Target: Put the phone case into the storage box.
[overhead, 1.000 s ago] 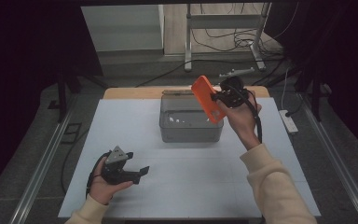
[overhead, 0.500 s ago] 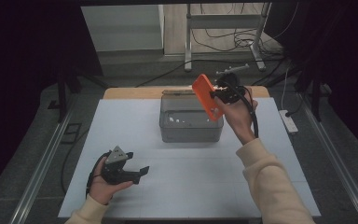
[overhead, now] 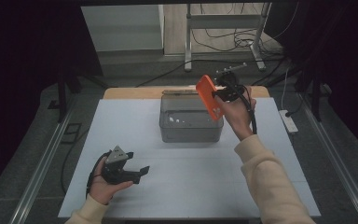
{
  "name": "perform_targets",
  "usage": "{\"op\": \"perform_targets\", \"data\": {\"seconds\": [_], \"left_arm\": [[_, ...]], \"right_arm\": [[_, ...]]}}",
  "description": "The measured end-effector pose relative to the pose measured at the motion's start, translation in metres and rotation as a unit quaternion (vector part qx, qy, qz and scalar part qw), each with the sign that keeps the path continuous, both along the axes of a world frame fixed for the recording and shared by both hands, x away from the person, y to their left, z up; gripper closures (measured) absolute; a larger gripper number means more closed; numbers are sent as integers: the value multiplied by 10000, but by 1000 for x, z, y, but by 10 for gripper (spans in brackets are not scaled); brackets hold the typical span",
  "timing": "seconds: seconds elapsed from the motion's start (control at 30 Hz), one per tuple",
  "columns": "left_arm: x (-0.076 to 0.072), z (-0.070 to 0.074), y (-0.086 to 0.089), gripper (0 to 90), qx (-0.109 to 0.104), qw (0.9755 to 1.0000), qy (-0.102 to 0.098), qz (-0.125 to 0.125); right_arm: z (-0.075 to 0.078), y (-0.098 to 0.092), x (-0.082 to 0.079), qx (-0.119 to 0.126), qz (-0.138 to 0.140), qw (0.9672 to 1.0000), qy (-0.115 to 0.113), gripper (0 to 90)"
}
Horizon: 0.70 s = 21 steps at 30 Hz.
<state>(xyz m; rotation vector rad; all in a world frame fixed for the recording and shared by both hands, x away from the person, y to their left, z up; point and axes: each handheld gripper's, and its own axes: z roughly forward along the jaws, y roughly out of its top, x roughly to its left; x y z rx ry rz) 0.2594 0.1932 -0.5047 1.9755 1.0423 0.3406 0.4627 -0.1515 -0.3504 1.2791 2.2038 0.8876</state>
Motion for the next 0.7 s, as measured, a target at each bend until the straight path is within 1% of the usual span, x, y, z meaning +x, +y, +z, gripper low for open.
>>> {"op": "perform_targets", "data": {"seconds": [0.1,0.17,0.27,0.53,0.7], "left_arm": [[0,0,0,136,3,10000,9,0],[0,0,0,136,5,10000,17,-3],[0,0,0,136,6,10000,12,-5],[0,0,0,136,16,10000,9,-6],[0,0,0,136,13,10000,-3,-9]], "right_arm": [[-3,0,4,-47,-56,9999,76,804],[-4,-1,7,-12,-84,9999,127,805],[-6,-1,10,-26,-140,9997,172,805],[-6,0,12,-43,-176,9996,231,804],[-8,2,16,-47,-217,9992,341,804]]}}
